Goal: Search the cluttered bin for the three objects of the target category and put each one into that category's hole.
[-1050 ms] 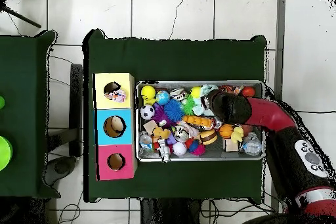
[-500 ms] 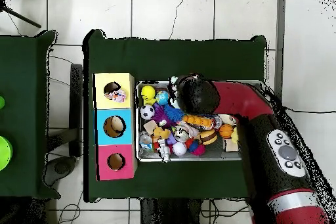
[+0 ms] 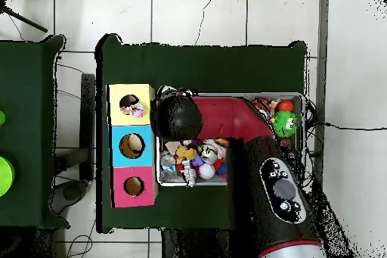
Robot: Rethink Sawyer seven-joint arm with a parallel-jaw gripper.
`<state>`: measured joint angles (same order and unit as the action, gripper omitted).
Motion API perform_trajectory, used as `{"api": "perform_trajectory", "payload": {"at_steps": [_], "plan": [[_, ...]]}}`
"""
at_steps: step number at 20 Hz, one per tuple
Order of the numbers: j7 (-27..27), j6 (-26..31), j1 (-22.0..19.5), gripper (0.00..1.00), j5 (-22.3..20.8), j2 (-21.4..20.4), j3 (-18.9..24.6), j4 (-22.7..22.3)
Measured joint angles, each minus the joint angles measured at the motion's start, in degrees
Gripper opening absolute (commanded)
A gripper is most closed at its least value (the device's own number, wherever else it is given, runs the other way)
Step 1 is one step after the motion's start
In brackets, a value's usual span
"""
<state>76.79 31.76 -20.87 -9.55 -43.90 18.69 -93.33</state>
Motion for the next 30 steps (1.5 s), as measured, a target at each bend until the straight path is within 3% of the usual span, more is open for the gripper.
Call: {"api": "perform_trajectory", "payload": {"at_steps": [7,17,18,30], "plan": [[3.5,0.0,0.3,0.0,2.4,-1.9,-1.8,-5.1],[3.5,0.0,-6.4,0.0,3.2,-3.8,-2.7,-10.9],[3.5,0.0,-8.0,1.0,3.2,-4.8,-3.1,-12.4],[3.5,0.0,-9.7,1.0,3.1,-5.7,-3.3,-14.7]]}}
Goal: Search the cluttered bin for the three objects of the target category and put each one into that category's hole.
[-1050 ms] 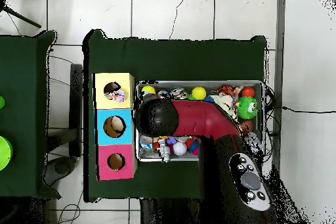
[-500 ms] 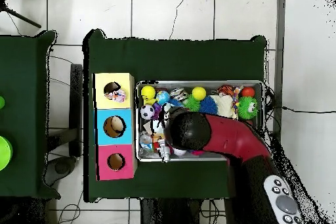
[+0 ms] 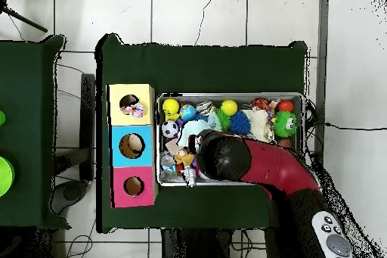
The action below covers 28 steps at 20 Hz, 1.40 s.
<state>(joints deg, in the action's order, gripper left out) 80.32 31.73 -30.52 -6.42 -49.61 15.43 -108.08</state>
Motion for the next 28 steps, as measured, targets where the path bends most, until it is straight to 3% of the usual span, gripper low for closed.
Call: {"api": "perform_trajectory", "payload": {"at_steps": [6,11,22,28], "plan": [[0.0,-0.5,0.5,1.0,0.0,0.5,0.0,0.0],[0.0,-1.5,0.5,1.0,0.0,3.4,0.2,2.1],[0.0,-1.1,-3.1,1.0,-4.4,9.5,0.9,12.0],[-0.2,3.5,-7.2,1.0,-7.7,10.9,2.2,18.0]]}}
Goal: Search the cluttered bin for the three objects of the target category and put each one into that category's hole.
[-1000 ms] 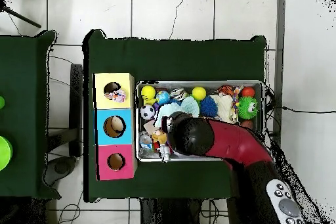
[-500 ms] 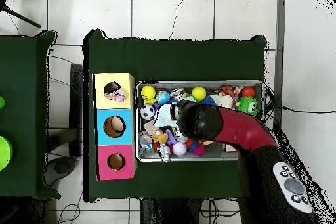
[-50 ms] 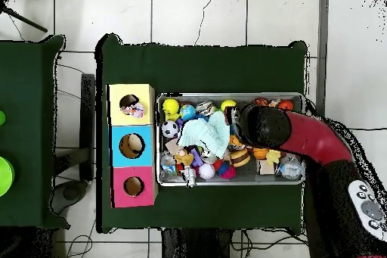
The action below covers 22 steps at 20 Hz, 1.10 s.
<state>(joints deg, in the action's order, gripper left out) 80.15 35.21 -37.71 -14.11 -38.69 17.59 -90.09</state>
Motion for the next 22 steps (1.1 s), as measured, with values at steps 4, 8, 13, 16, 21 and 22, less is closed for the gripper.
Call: {"api": "perform_trajectory", "payload": {"at_steps": [4,8,13,16,21,22], "plan": [[-0.5,4.0,-2.4,1.0,-1.9,1.0,1.3,3.6],[-0.7,6.0,-4.4,1.0,-3.5,2.7,2.8,6.7],[-0.7,6.3,-6.7,1.0,-6.0,6.6,4.9,10.6],[-0.7,6.3,-7.6,1.0,-7.1,8.5,5.8,12.0],[-1.1,6.3,-9.2,1.0,-9.0,12.7,7.7,14.6],[-1.2,6.3,-9.5,1.0,-9.3,13.4,8.0,15.0]]}}
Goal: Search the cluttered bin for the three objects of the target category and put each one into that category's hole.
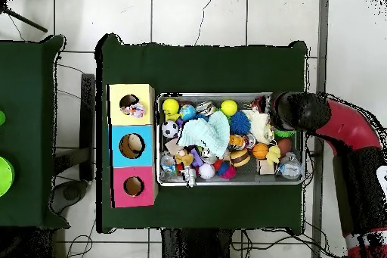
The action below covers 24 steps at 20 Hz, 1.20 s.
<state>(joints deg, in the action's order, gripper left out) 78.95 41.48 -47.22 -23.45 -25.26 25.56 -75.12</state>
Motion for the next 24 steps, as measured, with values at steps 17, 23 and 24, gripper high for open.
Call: {"api": "perform_trajectory", "payload": {"at_steps": [17,23,24], "plan": [[-0.1,0.1,-6.8,1.0,-2.9,7.4,3.4,1.6],[-0.5,2.3,-8.2,1.0,-3.0,7.9,4.4,2.0],[-0.8,3.0,-8.4,1.0,-3.0,7.9,4.7,2.2]]}}
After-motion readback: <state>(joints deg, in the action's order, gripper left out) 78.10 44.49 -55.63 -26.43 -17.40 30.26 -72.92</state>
